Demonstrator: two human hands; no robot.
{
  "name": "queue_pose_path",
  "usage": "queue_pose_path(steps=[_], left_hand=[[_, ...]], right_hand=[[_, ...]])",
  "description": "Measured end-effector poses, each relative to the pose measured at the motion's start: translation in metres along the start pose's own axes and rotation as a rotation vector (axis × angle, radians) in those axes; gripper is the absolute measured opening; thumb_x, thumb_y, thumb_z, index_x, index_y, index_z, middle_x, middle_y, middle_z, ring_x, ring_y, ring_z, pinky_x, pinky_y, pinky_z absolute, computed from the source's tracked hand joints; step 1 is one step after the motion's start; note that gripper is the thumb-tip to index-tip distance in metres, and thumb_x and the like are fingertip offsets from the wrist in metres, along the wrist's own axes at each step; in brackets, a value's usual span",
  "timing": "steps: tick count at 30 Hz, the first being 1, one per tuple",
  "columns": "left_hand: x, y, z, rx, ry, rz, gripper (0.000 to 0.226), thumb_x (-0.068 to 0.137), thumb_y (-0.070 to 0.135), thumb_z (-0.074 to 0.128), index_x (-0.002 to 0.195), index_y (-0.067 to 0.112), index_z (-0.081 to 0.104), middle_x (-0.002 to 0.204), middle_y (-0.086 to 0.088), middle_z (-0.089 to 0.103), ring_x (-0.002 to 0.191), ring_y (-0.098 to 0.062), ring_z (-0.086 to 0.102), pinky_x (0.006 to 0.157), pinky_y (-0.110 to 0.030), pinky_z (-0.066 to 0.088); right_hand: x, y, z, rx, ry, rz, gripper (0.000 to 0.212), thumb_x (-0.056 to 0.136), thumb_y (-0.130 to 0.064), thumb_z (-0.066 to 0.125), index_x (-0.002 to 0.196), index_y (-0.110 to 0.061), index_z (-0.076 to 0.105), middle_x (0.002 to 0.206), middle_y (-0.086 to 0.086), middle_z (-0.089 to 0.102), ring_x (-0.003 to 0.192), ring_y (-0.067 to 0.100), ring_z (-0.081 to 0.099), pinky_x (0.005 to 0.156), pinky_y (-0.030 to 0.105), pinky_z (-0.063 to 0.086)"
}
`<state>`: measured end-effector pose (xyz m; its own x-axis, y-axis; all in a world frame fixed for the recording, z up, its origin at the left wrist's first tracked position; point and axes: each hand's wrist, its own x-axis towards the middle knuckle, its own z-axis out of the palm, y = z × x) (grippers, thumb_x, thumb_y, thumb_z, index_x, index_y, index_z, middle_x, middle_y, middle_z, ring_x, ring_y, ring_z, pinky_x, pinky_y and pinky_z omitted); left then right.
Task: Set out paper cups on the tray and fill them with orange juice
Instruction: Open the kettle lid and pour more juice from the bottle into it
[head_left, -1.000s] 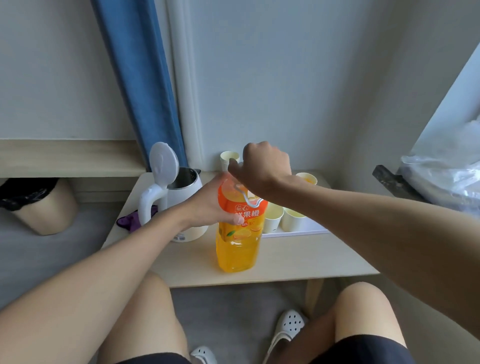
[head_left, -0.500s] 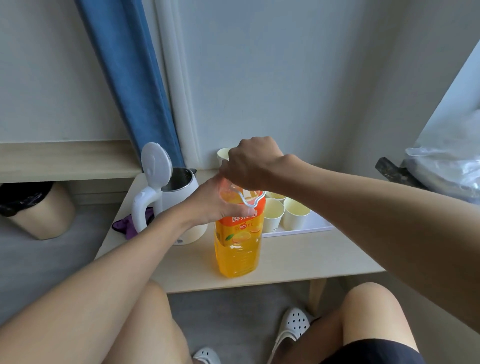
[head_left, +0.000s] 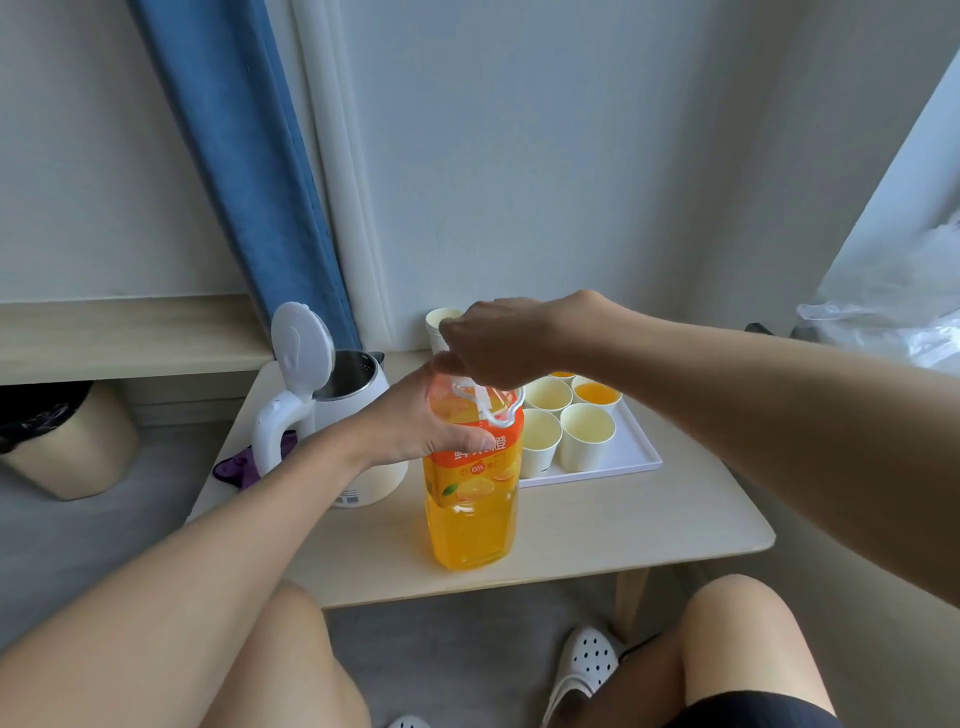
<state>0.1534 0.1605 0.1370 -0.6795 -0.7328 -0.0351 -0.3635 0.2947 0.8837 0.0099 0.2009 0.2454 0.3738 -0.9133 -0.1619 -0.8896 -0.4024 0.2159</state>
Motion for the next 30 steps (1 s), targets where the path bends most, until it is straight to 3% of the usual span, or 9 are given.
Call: queue_pose_path(steps=[4, 8, 11, 13, 16, 19, 23, 27, 30], left_hand=[[0.000, 0.002, 0.001, 0.011, -0.012, 0.019, 0.093, 0.071, 0.033, 0.093, 0.144, 0.046, 0.036, 0.139, 0.016, 0.058, 0.123, -0.010, 0.062, 0.098, -0.035, 0.057], [0.001, -0.002, 0.001, -0.013, -0.020, 0.005, 0.089, 0.073, 0.030, 0.092, 0.144, 0.039, 0.039, 0.133, 0.013, 0.061, 0.119, -0.011, 0.065, 0.092, -0.030, 0.060], [0.001, -0.002, 0.001, -0.015, -0.022, 0.002, 0.087, 0.076, 0.026, 0.090, 0.143, 0.040, 0.037, 0.130, 0.014, 0.061, 0.116, -0.008, 0.065, 0.081, -0.019, 0.059], [0.001, -0.001, 0.001, -0.006, -0.020, 0.006, 0.089, 0.073, 0.031, 0.092, 0.142, 0.043, 0.037, 0.132, 0.015, 0.061, 0.118, -0.010, 0.065, 0.088, -0.026, 0.060], [0.003, -0.003, 0.001, 0.029, -0.021, 0.009, 0.097, 0.067, 0.045, 0.090, 0.146, 0.048, 0.034, 0.140, 0.015, 0.058, 0.124, -0.014, 0.063, 0.098, -0.038, 0.059], [0.002, -0.003, 0.000, 0.007, -0.021, 0.003, 0.089, 0.069, 0.041, 0.092, 0.138, 0.051, 0.038, 0.136, 0.015, 0.060, 0.122, -0.014, 0.064, 0.095, -0.035, 0.059], [0.003, -0.002, 0.001, -0.005, -0.019, -0.004, 0.090, 0.067, 0.042, 0.094, 0.139, 0.048, 0.040, 0.136, 0.014, 0.060, 0.123, -0.017, 0.063, 0.095, -0.037, 0.060], [0.003, -0.002, 0.001, 0.031, -0.031, 0.033, 0.098, 0.063, 0.052, 0.091, 0.143, 0.055, 0.033, 0.143, 0.016, 0.056, 0.128, -0.017, 0.061, 0.100, -0.043, 0.058], [0.003, -0.003, 0.002, 0.020, -0.026, 0.027, 0.095, 0.064, 0.049, 0.091, 0.141, 0.055, 0.035, 0.141, 0.015, 0.057, 0.126, -0.016, 0.062, 0.100, -0.043, 0.058]], right_hand=[[-0.006, 0.004, -0.002, 0.028, -0.018, -0.056, 0.023, 0.104, -0.030, 0.044, 0.113, -0.009, 0.048, 0.095, 0.006, 0.049, 0.087, 0.025, 0.046, 0.074, 0.037, 0.041], [-0.006, 0.004, -0.009, 0.012, 0.016, 0.026, 0.040, 0.105, -0.045, 0.037, 0.094, -0.010, 0.052, 0.078, 0.003, 0.051, 0.064, 0.022, 0.051, 0.054, 0.030, 0.035], [-0.004, 0.005, -0.005, 0.060, 0.078, -0.018, 0.035, 0.106, -0.035, 0.039, 0.086, -0.008, 0.049, 0.072, 0.004, 0.050, 0.063, 0.024, 0.050, 0.055, 0.032, 0.035], [-0.004, 0.005, -0.001, 0.016, 0.092, -0.077, 0.019, 0.105, -0.025, 0.044, 0.098, -0.008, 0.050, 0.082, 0.007, 0.058, 0.078, 0.028, 0.054, 0.066, 0.035, 0.040], [-0.004, 0.005, 0.001, -0.091, 0.134, -0.165, 0.014, 0.102, -0.018, 0.046, 0.112, -0.009, 0.051, 0.102, 0.006, 0.061, 0.090, 0.026, 0.056, 0.084, 0.026, 0.030], [-0.009, 0.006, -0.007, -0.046, 0.069, -0.107, 0.030, 0.105, -0.033, 0.043, 0.119, -0.009, 0.054, 0.101, 0.007, 0.061, 0.084, 0.025, 0.058, 0.074, 0.032, 0.042], [-0.009, 0.009, -0.004, 0.059, 0.059, -0.002, 0.034, 0.103, -0.036, 0.047, 0.100, -0.004, 0.057, 0.077, 0.005, 0.053, 0.062, 0.023, 0.052, 0.052, 0.031, 0.037], [-0.010, 0.008, -0.002, 0.071, 0.047, -0.102, 0.022, 0.100, -0.014, 0.055, 0.121, -0.008, 0.054, 0.106, 0.009, 0.060, 0.092, 0.026, 0.058, 0.065, 0.033, 0.042], [-0.011, 0.010, -0.005, 0.087, 0.014, -0.103, 0.034, 0.102, -0.026, 0.051, 0.133, -0.014, 0.050, 0.113, 0.009, 0.059, 0.095, 0.024, 0.057, 0.071, 0.034, 0.044]])
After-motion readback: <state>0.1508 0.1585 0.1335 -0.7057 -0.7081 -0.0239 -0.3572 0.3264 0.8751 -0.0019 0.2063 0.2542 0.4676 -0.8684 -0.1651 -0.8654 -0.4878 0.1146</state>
